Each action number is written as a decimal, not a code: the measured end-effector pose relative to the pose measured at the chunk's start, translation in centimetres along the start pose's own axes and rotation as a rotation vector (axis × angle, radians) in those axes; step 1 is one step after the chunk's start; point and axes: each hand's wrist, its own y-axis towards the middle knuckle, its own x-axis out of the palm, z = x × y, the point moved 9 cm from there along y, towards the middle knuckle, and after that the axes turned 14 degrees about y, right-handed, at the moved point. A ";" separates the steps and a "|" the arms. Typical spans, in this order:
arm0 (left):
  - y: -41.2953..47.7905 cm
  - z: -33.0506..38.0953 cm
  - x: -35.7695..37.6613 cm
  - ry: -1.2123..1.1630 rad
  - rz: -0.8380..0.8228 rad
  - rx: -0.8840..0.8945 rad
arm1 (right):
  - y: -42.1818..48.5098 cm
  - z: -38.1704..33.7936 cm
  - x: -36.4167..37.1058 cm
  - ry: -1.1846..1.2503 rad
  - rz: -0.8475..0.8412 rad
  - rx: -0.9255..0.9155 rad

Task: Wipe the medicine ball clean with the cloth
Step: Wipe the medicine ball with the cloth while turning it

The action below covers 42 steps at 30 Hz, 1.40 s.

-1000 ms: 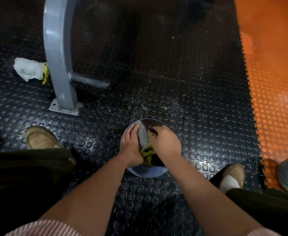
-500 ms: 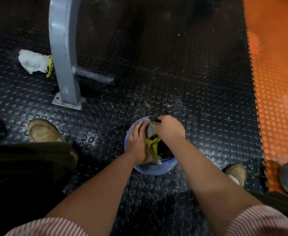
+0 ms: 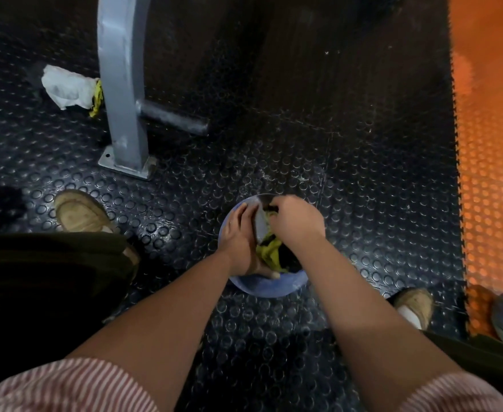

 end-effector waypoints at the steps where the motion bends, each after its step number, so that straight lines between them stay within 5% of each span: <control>1: 0.1 -0.1 -0.2 -0.010 0.001 -0.010 | 0.8 -0.4 0.0 0.004 -0.016 0.019; 12: 0.5 -0.9 0.6 0.015 -0.068 -0.086 | -7.6 1.4 2.6 0.101 0.044 -0.002; 18: 0.5 0.5 0.3 0.136 -0.042 0.004 | -3.5 1.7 0.1 0.083 0.058 0.078; 23: 0.8 0.4 0.0 0.023 -0.033 0.011 | -0.5 1.9 -0.6 0.184 0.045 0.139; 30: 0.9 -0.6 0.4 -0.033 -0.070 -0.018 | -8.8 2.9 2.4 0.259 0.083 0.084; 42: 0.5 0.4 -0.1 -0.064 0.074 0.021 | -1.1 2.1 -0.7 0.234 0.052 0.148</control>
